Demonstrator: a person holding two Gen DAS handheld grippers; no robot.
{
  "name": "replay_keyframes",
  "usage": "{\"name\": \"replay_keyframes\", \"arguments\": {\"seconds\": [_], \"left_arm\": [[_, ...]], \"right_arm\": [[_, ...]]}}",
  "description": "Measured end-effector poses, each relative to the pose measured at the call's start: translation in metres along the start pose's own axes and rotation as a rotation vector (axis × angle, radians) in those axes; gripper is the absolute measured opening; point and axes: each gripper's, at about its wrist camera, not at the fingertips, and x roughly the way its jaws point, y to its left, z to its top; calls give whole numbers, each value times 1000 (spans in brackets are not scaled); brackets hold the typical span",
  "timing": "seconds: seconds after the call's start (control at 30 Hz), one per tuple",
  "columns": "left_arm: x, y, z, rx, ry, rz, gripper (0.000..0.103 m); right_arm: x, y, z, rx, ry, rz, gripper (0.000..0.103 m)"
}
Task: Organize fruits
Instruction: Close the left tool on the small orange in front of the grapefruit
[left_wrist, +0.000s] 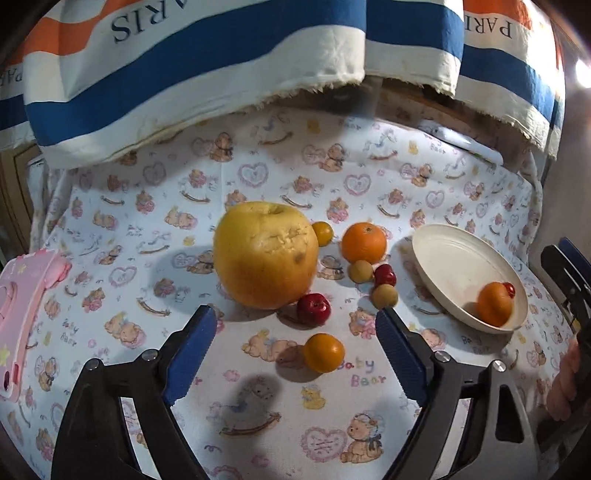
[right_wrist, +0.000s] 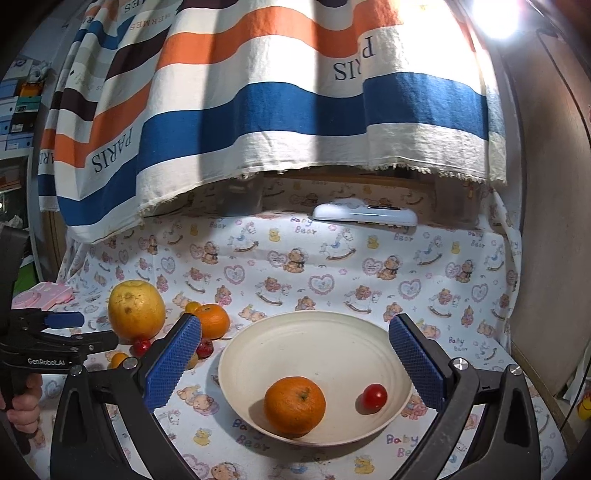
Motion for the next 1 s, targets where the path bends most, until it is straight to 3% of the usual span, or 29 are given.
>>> {"name": "replay_keyframes", "arguments": {"seconds": [0.1,0.2,0.27,0.37,0.5,0.53,0.6,0.87,1.0], "left_arm": [[6,-5,-2,22,35,-8,78],[13,-7,-3,29,77,29,78],[13,-5,-3,25,79,4,78],[17,-6,-4,33,111,-17,76],[22,-11,-7,59,147,-24,52],[24,-11,-9,59,161,-29,42],[29,-10,-10,49,196,-53,34],[32,-9,-10,43,224,-93,28],[25,-12,-8,74,189,-46,28]], "right_arm": [[0,0,0,-1,3,3,102],[2,2,0,-7,10,2,102],[3,2,0,-8,21,3,102],[10,3,0,-22,66,32,91],[11,4,0,-29,76,31,86],[12,5,-1,-35,82,28,82],[14,8,-2,-48,102,43,74],[14,10,-3,-55,118,57,70],[14,10,-1,-46,137,74,70]]}}
